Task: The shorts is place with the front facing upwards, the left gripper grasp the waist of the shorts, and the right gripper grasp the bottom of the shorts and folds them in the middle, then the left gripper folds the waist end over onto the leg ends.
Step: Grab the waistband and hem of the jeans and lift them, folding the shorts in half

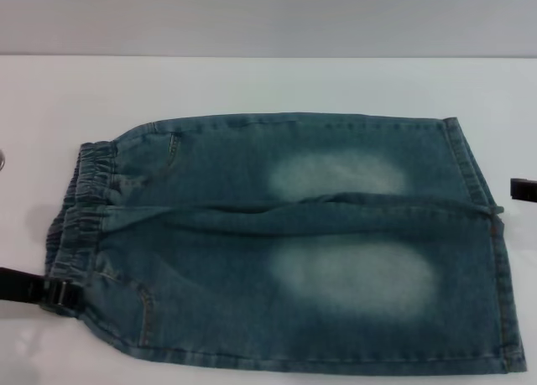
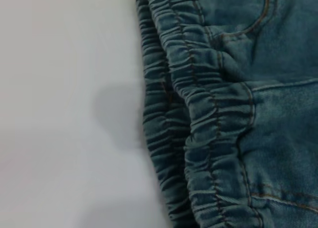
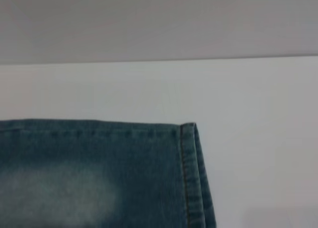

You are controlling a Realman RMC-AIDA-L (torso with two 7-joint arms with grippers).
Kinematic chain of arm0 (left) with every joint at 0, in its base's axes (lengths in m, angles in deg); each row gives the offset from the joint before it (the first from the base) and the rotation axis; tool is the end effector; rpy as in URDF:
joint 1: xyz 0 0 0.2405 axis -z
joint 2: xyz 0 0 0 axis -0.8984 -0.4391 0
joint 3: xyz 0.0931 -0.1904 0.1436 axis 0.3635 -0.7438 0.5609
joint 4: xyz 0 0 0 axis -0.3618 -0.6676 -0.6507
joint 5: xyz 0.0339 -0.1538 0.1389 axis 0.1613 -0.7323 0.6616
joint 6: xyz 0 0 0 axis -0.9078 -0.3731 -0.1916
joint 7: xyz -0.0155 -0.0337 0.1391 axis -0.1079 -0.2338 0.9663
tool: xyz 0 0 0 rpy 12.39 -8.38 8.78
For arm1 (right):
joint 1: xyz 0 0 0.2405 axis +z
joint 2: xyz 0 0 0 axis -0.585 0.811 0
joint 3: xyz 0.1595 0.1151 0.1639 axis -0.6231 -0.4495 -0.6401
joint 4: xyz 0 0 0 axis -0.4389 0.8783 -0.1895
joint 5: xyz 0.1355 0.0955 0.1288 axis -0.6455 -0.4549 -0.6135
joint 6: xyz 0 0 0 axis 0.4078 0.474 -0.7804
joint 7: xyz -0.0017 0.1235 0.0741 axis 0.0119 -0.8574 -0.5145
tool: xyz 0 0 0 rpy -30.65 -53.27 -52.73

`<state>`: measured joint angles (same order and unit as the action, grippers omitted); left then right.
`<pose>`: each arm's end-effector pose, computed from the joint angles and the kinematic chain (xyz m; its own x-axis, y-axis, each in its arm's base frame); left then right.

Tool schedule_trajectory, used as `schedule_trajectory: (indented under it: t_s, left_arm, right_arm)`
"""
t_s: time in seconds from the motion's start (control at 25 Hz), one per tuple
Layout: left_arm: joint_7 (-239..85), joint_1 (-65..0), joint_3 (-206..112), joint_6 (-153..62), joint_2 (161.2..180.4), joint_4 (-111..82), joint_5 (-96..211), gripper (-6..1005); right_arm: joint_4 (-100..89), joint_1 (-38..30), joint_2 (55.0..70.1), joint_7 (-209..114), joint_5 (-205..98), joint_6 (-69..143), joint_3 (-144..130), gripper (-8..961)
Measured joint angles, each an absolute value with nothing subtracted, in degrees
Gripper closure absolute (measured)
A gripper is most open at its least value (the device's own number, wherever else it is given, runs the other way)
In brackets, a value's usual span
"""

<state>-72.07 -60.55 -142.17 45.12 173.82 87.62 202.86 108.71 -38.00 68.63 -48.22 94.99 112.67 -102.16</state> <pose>-0.2634 0.2653 0.0325 0.3505 0.9260 0.1400 0.7363 -0.1801 -0.6523 0.2316 0.2835 0.0608 0.4736 -0.7584 -0.4478 -0.7414 -0.0690 -0.6675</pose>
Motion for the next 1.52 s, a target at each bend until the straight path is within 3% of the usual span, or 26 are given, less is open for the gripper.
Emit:
schedule_trajectory:
  t_s: [0.88,1.52]
  left_arm:
    - [-72.39,-57.98,-142.17,46.88,173.83,88.16,203.10,917]
    - [-72.50,-57.33,-142.16,46.96,173.83,88.26,203.07,965]
  right_arm:
    - [109.50,-37.27,68.69,-49.49,96.59,127.54,-96.80,213]
    - [107.99,-37.63,68.74,-51.12,96.78,129.63,-91.57,213]
